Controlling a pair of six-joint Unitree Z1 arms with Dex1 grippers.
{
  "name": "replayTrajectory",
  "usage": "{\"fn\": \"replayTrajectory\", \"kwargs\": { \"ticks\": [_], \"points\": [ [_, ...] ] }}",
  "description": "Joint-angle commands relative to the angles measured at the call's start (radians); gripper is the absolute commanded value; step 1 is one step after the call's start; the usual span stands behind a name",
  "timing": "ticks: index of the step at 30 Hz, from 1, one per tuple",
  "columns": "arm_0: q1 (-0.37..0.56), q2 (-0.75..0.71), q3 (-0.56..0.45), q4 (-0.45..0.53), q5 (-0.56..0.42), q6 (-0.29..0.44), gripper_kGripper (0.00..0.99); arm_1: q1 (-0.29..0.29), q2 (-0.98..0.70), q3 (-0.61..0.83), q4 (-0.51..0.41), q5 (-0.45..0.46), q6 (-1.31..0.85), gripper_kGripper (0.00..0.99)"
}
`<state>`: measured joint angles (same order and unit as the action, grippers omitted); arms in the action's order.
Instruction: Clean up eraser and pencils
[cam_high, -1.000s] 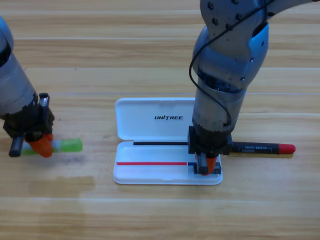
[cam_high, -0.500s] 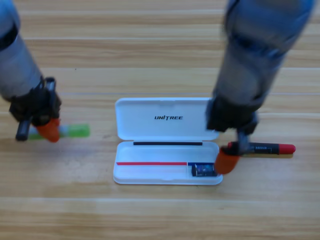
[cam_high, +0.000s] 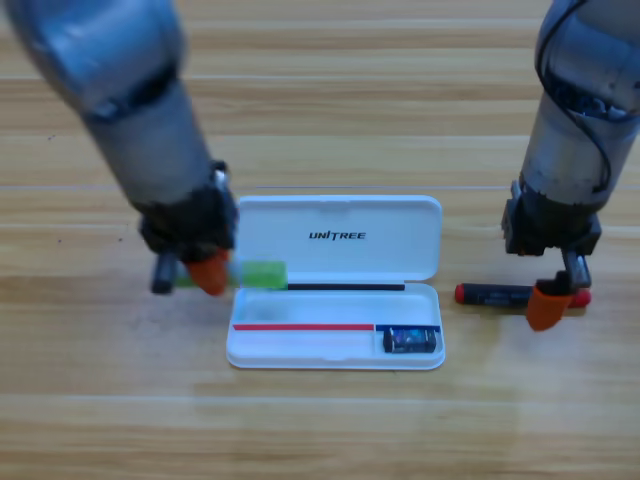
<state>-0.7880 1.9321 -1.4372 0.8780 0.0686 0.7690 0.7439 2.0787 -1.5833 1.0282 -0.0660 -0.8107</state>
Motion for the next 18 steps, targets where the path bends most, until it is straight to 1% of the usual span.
{"fn": "replayTrajectory", "kwargs": {
  "ticks": [1,4,6,10,11,12,13,14,16,17,18],
  "points": [
    [-0.080,0.111,-0.043,0.013,0.008,-0.036,0.000,-0.084,0.130,-0.014,-0.053,-0.023,-0.035,0.930],
    [-0.094,0.139,-0.065,0.013,0.007,-0.045,0.000,-0.089,0.172,-0.040,-0.054,-0.020,-0.044,0.911],
    [-0.097,0.157,-0.077,0.015,0.002,-0.048,0.000,-0.090,0.185,-0.046,-0.054,-0.014,-0.050,0.847],
    [-0.100,0.186,-0.094,0.015,-0.004,-0.051,0.000,-0.089,0.196,-0.043,-0.053,0.037,-0.065,0.738],
    [-0.102,0.194,-0.098,0.015,-0.006,-0.053,0.000,-0.089,0.199,-0.041,-0.053,0.048,-0.070,0.695],
    [-0.102,0.199,-0.101,0.015,-0.006,-0.053,0.000,-0.090,0.204,-0.041,-0.053,0.054,-0.076,0.609],
    [-0.102,0.206,-0.106,0.016,-0.006,-0.054,0.000,-0.090,0.207,-0.043,-0.053,0.055,-0.079,0.492],
    [-0.102,0.214,-0.111,0.016,-0.007,-0.057,0.000,-0.089,0.213,-0.041,-0.053,0.055,-0.079,0.359],
    [-0.102,0.226,-0.120,0.019,-0.010,-0.059,0.000,-0.089,0.215,-0.037,-0.053,0.055,-0.081,0.046],
    [-0.103,0.231,-0.123,0.019,-0.010,-0.059,0.000,-0.089,0.213,-0.030,-0.053,0.055,-0.079,0.000],
    [-0.103,0.235,-0.124,0.021,-0.012,-0.060,0.000,-0.089,0.210,-0.023,-0.053,0.055,-0.079,0.000]
  ]
}}
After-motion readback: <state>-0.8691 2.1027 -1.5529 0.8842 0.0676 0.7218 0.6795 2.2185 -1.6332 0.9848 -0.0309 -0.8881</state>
